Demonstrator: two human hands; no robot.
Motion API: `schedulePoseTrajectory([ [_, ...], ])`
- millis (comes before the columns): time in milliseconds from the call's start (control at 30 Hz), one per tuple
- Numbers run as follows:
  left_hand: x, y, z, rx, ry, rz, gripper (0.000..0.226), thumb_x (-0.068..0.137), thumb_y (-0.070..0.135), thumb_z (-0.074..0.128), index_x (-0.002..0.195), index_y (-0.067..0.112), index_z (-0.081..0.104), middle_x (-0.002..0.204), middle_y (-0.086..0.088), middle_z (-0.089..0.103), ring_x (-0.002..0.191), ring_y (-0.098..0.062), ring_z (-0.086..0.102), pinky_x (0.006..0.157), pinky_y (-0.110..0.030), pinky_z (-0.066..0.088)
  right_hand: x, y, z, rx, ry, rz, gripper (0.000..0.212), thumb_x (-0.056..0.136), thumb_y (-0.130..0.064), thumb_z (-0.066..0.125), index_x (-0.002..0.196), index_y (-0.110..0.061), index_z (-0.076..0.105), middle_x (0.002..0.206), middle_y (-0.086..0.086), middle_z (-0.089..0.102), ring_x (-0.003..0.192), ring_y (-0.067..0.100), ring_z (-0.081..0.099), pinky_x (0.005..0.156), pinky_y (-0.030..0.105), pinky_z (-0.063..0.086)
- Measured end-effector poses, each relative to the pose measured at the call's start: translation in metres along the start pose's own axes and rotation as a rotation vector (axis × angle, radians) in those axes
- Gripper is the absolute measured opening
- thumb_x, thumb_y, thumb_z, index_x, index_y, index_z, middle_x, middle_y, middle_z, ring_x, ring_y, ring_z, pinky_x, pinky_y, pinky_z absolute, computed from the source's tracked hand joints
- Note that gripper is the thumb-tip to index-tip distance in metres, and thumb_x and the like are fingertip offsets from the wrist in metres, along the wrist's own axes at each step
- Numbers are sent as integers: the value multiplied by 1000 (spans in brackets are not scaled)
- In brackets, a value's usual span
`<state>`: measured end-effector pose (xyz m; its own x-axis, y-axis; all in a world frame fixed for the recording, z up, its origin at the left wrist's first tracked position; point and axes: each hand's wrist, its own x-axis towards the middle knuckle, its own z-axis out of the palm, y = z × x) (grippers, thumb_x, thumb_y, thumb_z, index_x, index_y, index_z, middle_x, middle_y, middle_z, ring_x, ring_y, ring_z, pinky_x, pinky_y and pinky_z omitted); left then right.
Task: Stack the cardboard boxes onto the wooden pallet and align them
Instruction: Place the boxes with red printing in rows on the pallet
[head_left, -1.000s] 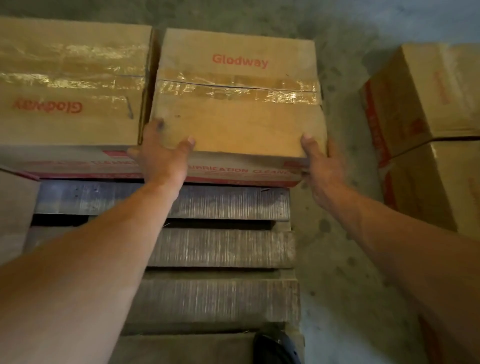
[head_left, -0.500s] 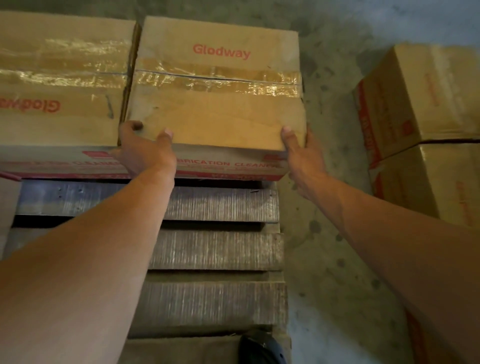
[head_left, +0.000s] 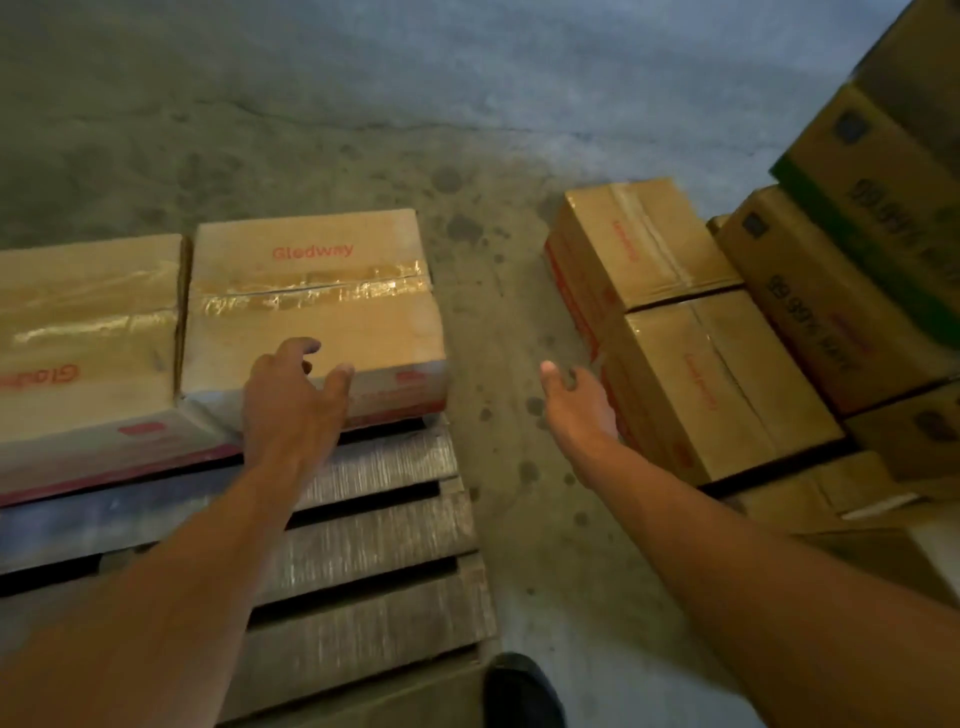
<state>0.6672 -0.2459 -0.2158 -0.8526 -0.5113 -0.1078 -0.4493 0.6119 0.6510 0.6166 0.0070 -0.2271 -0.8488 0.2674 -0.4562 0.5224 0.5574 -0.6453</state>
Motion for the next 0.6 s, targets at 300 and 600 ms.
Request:
schedulePoseTrajectory([
  [300,74,141,58,-4,-153,307,43,92,36,68,131,19,60,118,-11,63,104,-29,63,90,-45,52,79,-25,-58,293,154,142,60,104,-49,42,152,-14,37,154,12,43,140,34,42,115,46,34],
  [600,271,225,264,70,-260,372,51,90,38,71,134,17,57,121,-12,64,108,-28,63,91,-37,48,337,-12,-41,395,364,462,54,105,-40,44,147,-8,45,146,17,52,131,37,50,105,43,42],
])
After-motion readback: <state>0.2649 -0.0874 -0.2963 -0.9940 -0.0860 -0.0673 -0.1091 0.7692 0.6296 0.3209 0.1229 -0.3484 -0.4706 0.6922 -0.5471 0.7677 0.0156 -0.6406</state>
